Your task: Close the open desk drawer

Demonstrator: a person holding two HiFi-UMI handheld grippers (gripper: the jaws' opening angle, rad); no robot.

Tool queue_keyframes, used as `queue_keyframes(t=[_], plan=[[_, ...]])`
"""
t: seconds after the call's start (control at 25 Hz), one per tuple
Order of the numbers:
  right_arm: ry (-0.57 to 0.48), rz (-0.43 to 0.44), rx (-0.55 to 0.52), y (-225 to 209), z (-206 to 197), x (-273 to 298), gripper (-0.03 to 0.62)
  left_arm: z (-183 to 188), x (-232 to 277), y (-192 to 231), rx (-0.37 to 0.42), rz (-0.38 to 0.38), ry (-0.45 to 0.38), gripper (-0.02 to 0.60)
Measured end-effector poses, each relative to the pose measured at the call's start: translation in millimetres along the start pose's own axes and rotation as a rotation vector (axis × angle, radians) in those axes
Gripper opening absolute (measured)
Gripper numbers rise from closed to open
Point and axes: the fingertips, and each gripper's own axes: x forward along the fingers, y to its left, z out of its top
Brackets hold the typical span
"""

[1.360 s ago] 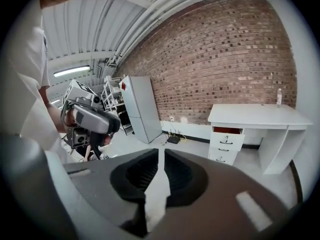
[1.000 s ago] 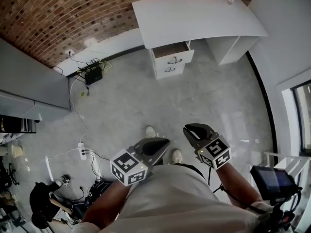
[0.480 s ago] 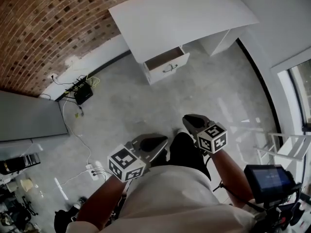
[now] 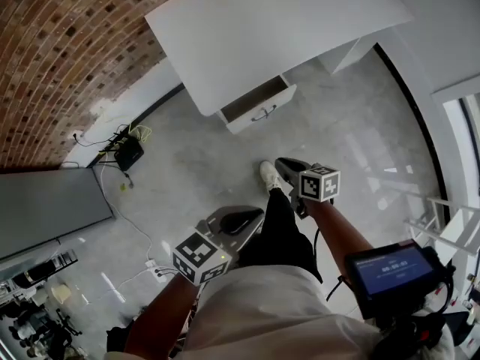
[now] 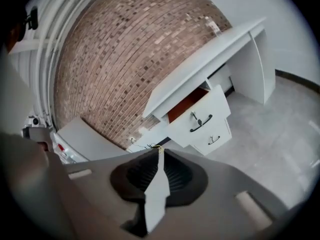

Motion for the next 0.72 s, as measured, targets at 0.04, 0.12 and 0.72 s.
queue_keyframes(t=[0.04, 0.12, 0.72], plan=[[-0.009, 0.007, 0.045, -12.0, 3.9, 10.6, 0.026, 4.3, 9.0, 6.0, -0.004, -0.006, 0.010, 0.006], [-0.025, 0.022, 0.136, -35.6, 10.5, 33.0, 0.025, 14.2, 26.3, 17.4, -0.010, -0.026, 0.026, 0.006], [-0.170, 0.107, 0.567, -143.4, 22.6, 158.0, 0.040, 39.0, 121.6, 81.6, 0.045, -0.124, 0.085, 0.006]])
